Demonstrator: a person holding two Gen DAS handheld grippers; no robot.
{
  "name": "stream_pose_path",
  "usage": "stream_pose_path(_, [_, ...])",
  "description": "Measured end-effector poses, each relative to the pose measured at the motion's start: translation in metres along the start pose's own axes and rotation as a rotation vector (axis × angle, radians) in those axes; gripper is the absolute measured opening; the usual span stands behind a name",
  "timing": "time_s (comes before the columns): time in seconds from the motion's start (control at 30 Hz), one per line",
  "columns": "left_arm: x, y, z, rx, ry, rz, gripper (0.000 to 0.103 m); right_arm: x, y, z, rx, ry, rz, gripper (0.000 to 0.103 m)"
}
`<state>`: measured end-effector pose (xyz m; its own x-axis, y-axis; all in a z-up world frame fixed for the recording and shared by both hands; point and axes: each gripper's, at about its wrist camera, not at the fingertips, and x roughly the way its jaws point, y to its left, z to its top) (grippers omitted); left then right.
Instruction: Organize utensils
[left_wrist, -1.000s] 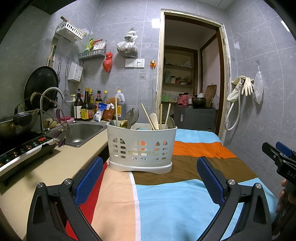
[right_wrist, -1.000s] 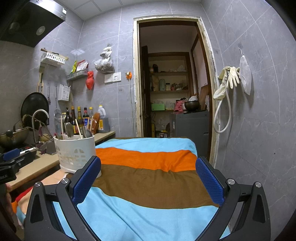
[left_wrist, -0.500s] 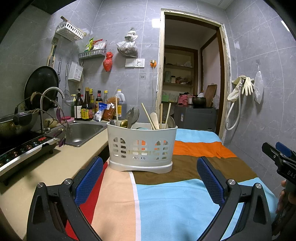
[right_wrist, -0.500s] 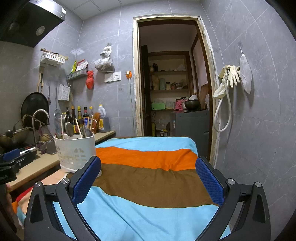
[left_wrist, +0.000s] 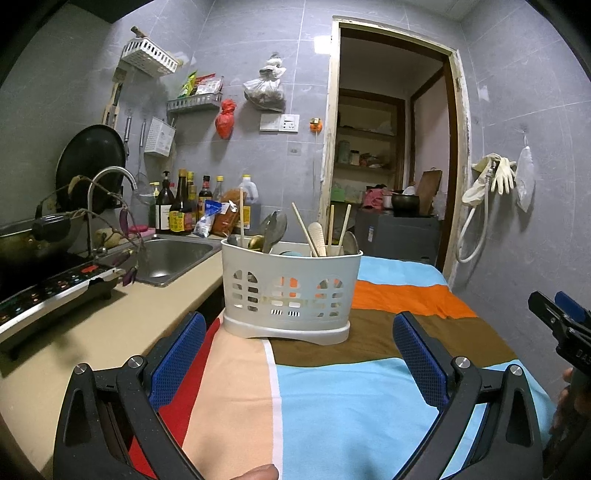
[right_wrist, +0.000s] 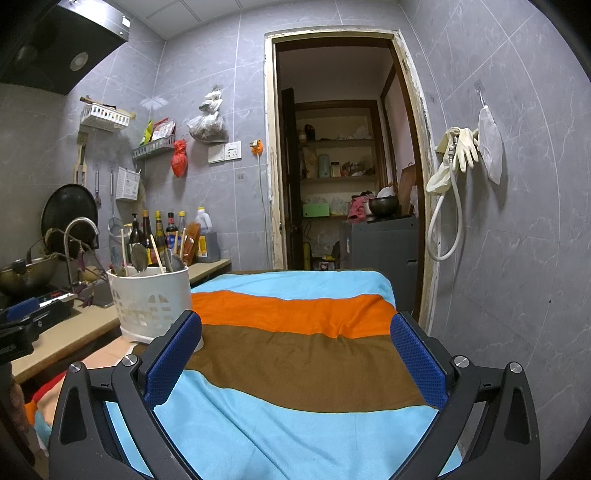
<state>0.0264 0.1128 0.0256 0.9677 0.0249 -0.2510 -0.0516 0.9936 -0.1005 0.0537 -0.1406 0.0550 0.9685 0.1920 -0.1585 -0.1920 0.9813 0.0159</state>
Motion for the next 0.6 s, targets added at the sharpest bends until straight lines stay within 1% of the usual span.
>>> stream_pose_path(0.13, [-0.0008,0.0018,-0.0005,-0.01,0.002,-0.005,0.099,-0.0002,0.0006,0.0,0.0,0.0,0.0,0.103])
stream_pose_path(0.6, [-0.0001,0.0017,0.0022,-0.004,0.003,0.014,0.099,0.0,0.0015,0.001,0.002,0.003,-0.002,0.103])
